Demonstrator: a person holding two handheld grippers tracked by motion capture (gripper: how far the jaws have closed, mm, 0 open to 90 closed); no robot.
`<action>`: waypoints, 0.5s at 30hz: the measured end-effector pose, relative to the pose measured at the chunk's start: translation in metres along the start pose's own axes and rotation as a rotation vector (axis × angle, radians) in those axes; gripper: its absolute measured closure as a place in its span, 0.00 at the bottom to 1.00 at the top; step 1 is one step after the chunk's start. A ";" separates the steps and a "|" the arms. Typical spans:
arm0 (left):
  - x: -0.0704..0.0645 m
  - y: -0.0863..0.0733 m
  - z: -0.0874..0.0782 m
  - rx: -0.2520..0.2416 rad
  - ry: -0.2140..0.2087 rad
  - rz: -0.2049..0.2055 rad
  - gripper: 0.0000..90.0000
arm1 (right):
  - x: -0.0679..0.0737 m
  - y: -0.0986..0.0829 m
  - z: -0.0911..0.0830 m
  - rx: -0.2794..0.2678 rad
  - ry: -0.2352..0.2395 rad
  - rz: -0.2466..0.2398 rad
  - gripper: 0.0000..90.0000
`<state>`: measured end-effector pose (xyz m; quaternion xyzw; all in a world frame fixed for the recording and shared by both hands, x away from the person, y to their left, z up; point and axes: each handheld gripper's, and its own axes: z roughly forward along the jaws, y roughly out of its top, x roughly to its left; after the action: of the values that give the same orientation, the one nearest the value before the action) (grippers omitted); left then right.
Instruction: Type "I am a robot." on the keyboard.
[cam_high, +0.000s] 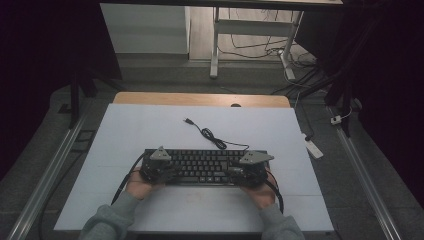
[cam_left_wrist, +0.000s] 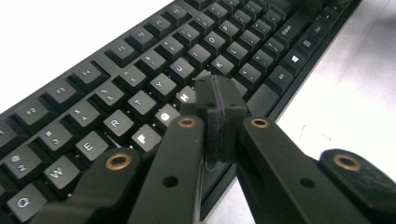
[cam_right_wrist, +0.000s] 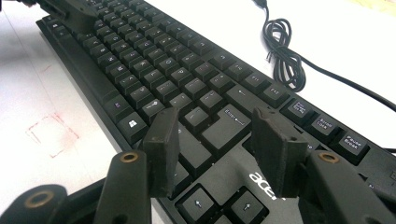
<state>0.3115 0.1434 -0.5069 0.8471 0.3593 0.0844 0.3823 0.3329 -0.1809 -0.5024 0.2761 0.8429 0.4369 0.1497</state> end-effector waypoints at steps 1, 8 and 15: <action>0.000 0.000 0.001 0.007 0.001 0.003 0.99 | 0.000 0.000 0.000 -0.002 0.000 0.001 0.58; 0.000 -0.001 0.012 0.042 0.010 0.012 0.99 | 0.001 -0.001 0.001 0.007 -0.001 0.000 0.58; -0.001 -0.002 0.014 0.047 0.014 0.013 0.99 | 0.001 -0.001 0.001 0.005 -0.003 0.001 0.57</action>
<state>0.3161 0.1353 -0.5178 0.8577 0.3582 0.0843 0.3590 0.3326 -0.1802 -0.5033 0.2777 0.8437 0.4344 0.1498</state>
